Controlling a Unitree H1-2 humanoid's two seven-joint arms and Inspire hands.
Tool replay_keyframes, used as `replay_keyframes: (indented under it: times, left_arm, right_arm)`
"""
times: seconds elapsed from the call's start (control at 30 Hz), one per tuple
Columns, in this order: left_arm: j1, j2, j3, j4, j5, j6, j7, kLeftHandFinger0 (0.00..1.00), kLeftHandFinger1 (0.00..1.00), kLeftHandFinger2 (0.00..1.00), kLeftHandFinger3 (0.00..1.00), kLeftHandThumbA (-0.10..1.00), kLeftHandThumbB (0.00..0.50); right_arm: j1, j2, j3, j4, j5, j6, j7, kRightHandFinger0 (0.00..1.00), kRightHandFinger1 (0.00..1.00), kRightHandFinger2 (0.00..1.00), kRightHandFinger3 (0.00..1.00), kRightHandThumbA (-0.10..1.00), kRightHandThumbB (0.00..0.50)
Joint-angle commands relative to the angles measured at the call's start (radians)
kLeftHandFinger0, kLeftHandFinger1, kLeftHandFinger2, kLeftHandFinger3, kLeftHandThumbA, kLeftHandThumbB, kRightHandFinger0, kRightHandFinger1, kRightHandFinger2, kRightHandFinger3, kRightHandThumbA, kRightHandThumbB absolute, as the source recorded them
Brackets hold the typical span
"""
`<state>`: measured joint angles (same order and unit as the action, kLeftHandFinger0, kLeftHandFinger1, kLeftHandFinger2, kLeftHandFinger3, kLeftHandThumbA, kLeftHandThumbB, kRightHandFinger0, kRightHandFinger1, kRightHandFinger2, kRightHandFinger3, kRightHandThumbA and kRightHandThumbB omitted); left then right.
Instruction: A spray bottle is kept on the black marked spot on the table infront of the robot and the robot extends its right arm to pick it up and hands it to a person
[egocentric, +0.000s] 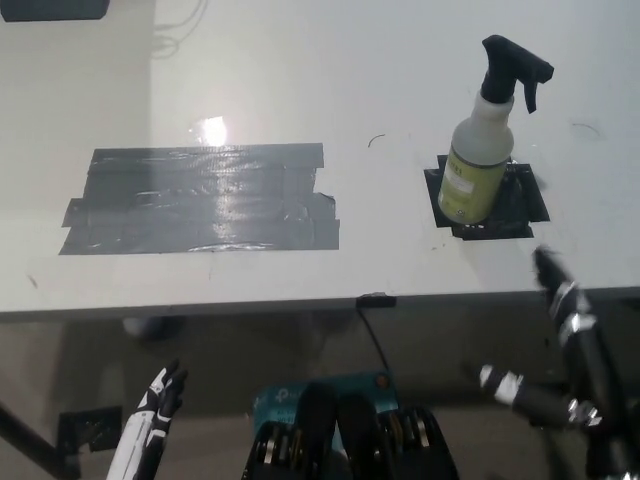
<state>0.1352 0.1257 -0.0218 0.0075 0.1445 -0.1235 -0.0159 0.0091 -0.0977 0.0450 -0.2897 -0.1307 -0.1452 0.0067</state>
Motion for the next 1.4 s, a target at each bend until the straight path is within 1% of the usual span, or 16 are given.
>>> replay_keyframes:
  times: [0.0,0.03,0.07,0.13,0.23,0.27,0.37,0.5,0.87,0.9,1.0,1.13,1.23,1.27,1.33,1.37]
  left_arm:
    - [-0.005,0.004,0.008,-0.022,0.008,-0.043,0.016,1.0,1.0,1.0,1.0,1.0,0.303]
    - [-0.004,0.003,0.009,-0.022,0.007,-0.044,0.017,1.0,1.0,1.0,1.0,1.0,0.308]
    - [-0.003,0.003,0.01,-0.021,0.006,-0.045,0.017,1.0,1.0,1.0,1.0,1.0,0.309]
    - [-0.003,0.002,0.009,-0.022,0.006,-0.04,0.015,1.0,1.0,1.0,1.0,1.0,0.312]
    - [-0.005,0.002,0.01,-0.019,0.008,-0.046,0.018,1.0,1.0,1.0,1.0,1.0,0.306]
    - [-0.005,0.001,0.011,-0.019,0.005,-0.045,0.016,1.0,1.0,1.0,1.0,1.0,0.304]
    - [-0.003,-0.002,0.011,-0.024,0.004,-0.038,0.015,1.0,1.0,1.0,1.0,1.0,0.306]
    - [-0.007,-0.002,0.013,-0.023,0.004,-0.039,0.014,1.0,1.0,1.0,1.0,1.0,0.301]
    - [-0.013,-0.003,0.014,-0.021,0.007,-0.039,0.013,1.0,1.0,1.0,1.0,1.0,0.296]
    - [-0.017,0.002,0.011,-0.019,0.009,-0.042,0.009,1.0,1.0,1.0,1.0,1.0,0.305]
    - [-0.018,0.002,0.009,-0.019,0.016,-0.043,0.012,1.0,1.0,1.0,1.0,1.0,0.312]
    - [-0.018,-0.001,0.011,-0.018,0.017,-0.043,0.014,1.0,1.0,1.0,1.0,1.0,0.3]
    - [-0.02,-0.001,0.012,-0.016,0.014,-0.042,0.013,1.0,1.0,1.0,1.0,1.0,0.299]
    - [-0.022,-0.001,0.012,-0.016,0.014,-0.043,0.012,1.0,1.0,1.0,1.0,1.0,0.298]
    - [-0.021,0.001,0.011,-0.023,0.019,-0.032,0.011,1.0,1.0,1.0,1.0,1.0,0.291]
    - [-0.02,-0.001,0.01,-0.026,0.02,-0.029,0.011,1.0,1.0,1.0,1.0,1.0,0.29]
  right_arm:
    - [-0.103,-0.005,-0.056,-0.002,-0.005,0.012,-0.038,1.0,1.0,1.0,1.0,1.0,0.274]
    - [-0.133,-0.009,-0.068,0.019,-0.003,0.029,-0.04,1.0,1.0,1.0,1.0,1.0,0.285]
    - [-0.155,-0.012,-0.075,0.034,-0.001,0.038,-0.038,1.0,1.0,1.0,1.0,1.0,0.277]
    - [-0.221,-0.018,-0.1,0.091,0.009,0.066,-0.045,1.0,1.0,1.0,1.0,1.0,0.283]
    - [-0.287,-0.025,-0.115,0.167,0.016,0.064,-0.041,1.0,1.0,1.0,1.0,1.0,0.251]
    - [-0.32,-0.029,-0.123,0.22,0.015,0.055,-0.046,1.0,1.0,1.0,1.0,1.0,0.219]
    - [-0.39,-0.026,-0.144,0.333,0.029,0.066,-0.058,1.0,1.0,1.0,1.0,0.99,0.245]
    - [-0.467,-0.024,-0.156,0.461,0.038,0.043,-0.062,1.0,1.0,1.0,1.0,0.96,0.24]
    - [-0.657,-0.016,-0.153,0.703,0.047,0.084,-0.067,1.0,1.0,1.0,1.0,1.0,0.318]
    - [-0.683,-0.015,-0.146,0.717,0.04,0.105,-0.065,1.0,1.0,1.0,1.0,1.0,0.326]
    - [-0.713,-0.008,-0.143,0.747,0.043,0.112,-0.068,1.0,1.0,1.0,1.0,1.0,0.316]
    - [-0.742,0.008,-0.14,0.782,0.051,0.115,-0.071,1.0,1.0,1.0,1.0,1.0,0.292]
    - [-0.764,0.013,-0.141,0.831,0.061,0.093,-0.069,1.0,1.0,1.0,1.0,1.0,0.295]
    - [-0.767,0.012,-0.141,0.838,0.061,0.096,-0.069,1.0,1.0,1.0,1.0,1.0,0.306]
    - [-0.782,0.01,-0.137,0.875,0.056,0.108,-0.068,1.0,1.0,1.0,1.0,1.0,0.301]
    - [-0.789,0.01,-0.139,0.896,0.059,0.104,-0.067,1.0,1.0,1.0,1.0,1.0,0.288]
